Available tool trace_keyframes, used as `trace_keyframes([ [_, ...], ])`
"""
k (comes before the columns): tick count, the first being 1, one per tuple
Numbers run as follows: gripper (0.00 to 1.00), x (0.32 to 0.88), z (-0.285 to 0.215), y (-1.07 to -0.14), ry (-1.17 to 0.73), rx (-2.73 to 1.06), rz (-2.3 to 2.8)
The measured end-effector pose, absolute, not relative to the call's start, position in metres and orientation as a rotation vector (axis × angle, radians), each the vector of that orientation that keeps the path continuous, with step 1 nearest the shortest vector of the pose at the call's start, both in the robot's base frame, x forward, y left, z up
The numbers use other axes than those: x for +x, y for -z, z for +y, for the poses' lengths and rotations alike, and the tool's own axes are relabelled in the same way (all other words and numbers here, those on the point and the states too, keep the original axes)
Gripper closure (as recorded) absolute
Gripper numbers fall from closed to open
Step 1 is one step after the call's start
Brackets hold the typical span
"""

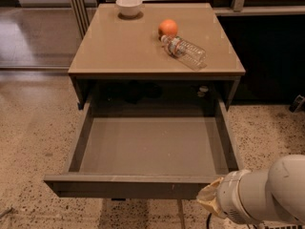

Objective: Close top drawer

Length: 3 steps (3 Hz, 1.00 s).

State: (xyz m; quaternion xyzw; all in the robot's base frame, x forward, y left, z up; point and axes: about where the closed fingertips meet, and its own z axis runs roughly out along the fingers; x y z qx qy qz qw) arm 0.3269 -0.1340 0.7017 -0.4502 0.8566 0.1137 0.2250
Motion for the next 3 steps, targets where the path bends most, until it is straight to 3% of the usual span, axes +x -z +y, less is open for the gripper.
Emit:
trace_keyframes([
  [3, 1.0, 0.358, -0.096, -0.683, -0.319, -1.134, 2.365],
])
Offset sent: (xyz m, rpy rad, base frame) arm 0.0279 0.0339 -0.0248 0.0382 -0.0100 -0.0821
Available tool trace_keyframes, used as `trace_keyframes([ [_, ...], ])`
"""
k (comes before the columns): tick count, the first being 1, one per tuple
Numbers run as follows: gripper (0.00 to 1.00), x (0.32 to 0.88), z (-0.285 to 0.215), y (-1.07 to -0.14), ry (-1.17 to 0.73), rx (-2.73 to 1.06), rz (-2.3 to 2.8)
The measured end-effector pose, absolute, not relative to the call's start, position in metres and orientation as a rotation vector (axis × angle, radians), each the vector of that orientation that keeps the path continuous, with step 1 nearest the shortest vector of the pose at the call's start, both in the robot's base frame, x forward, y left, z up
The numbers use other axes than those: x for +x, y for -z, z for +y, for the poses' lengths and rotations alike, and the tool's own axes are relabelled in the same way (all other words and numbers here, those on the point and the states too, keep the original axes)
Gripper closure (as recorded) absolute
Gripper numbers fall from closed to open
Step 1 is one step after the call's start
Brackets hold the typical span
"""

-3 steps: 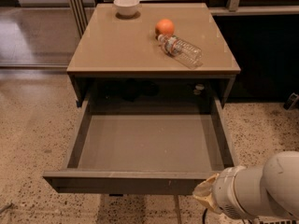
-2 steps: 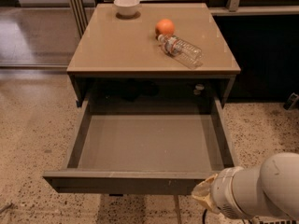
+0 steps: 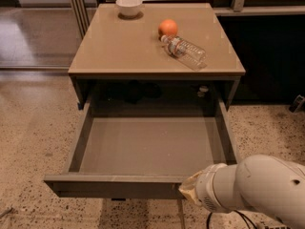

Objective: Close top drawer

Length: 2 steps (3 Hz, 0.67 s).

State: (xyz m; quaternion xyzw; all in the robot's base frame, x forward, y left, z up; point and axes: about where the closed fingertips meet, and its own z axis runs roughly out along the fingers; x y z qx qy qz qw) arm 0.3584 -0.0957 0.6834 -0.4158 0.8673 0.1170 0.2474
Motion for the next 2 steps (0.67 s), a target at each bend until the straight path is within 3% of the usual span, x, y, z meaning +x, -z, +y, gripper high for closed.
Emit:
trace_keyframes([
  [2, 1.0, 0.38, -0.103, -0.664, -0.289, -1.077, 2.404],
])
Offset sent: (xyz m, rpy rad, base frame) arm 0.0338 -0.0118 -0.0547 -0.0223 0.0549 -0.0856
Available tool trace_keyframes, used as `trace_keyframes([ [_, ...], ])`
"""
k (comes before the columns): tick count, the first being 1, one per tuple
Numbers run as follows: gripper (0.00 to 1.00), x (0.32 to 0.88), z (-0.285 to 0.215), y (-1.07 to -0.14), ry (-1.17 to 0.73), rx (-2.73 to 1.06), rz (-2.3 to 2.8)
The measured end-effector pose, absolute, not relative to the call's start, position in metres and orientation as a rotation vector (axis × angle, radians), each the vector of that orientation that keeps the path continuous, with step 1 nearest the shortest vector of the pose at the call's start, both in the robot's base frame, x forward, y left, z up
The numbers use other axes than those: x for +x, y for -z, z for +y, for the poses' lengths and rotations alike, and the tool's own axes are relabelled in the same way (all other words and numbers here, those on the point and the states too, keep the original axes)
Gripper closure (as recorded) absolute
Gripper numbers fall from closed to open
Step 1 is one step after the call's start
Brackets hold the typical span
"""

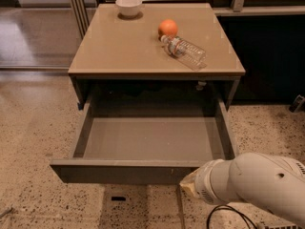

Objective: Close top drawer

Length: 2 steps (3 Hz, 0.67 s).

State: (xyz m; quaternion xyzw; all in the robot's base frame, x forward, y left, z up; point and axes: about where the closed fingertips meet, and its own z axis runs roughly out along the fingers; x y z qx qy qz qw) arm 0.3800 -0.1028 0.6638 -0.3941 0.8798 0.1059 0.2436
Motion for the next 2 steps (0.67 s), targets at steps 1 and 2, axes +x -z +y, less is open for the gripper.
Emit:
trace_keyframes([
  [1, 1.0, 0.38, -0.103, -0.664, -0.289, -1.077, 2.404],
  [2, 1.0, 0.392, -0.104, -0.663, -0.259, -1.038, 2.408],
])
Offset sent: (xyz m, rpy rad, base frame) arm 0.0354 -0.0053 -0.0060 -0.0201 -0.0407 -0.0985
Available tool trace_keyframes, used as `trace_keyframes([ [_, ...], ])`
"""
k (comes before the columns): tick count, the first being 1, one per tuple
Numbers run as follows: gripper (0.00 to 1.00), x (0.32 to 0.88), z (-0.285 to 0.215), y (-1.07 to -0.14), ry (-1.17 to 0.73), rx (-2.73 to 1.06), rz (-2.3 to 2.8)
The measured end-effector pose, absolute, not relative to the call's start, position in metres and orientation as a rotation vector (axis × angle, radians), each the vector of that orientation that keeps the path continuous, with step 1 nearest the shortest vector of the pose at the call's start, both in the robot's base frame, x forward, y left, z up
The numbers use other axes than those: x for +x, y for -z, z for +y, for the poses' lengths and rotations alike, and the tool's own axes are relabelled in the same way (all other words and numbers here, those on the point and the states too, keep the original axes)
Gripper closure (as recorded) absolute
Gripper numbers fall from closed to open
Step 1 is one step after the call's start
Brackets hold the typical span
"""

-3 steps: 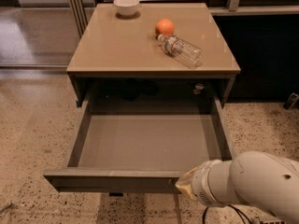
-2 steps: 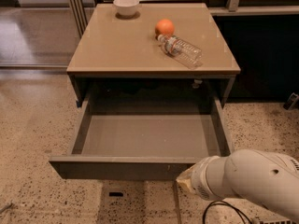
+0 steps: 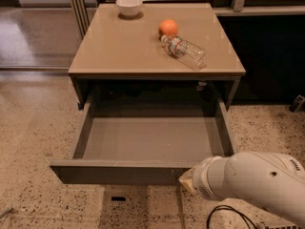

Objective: Close top drawer

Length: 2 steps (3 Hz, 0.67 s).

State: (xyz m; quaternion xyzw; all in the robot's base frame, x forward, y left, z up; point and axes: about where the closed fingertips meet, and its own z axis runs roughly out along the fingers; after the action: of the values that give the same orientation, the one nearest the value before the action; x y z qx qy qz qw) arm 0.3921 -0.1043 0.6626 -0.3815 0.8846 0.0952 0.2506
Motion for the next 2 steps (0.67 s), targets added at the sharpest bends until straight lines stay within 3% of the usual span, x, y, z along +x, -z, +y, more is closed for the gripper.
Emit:
trace_keyframes([
  [2, 1.0, 0.444, -0.111, -0.668, -0.165, -0.877, 2.396],
])
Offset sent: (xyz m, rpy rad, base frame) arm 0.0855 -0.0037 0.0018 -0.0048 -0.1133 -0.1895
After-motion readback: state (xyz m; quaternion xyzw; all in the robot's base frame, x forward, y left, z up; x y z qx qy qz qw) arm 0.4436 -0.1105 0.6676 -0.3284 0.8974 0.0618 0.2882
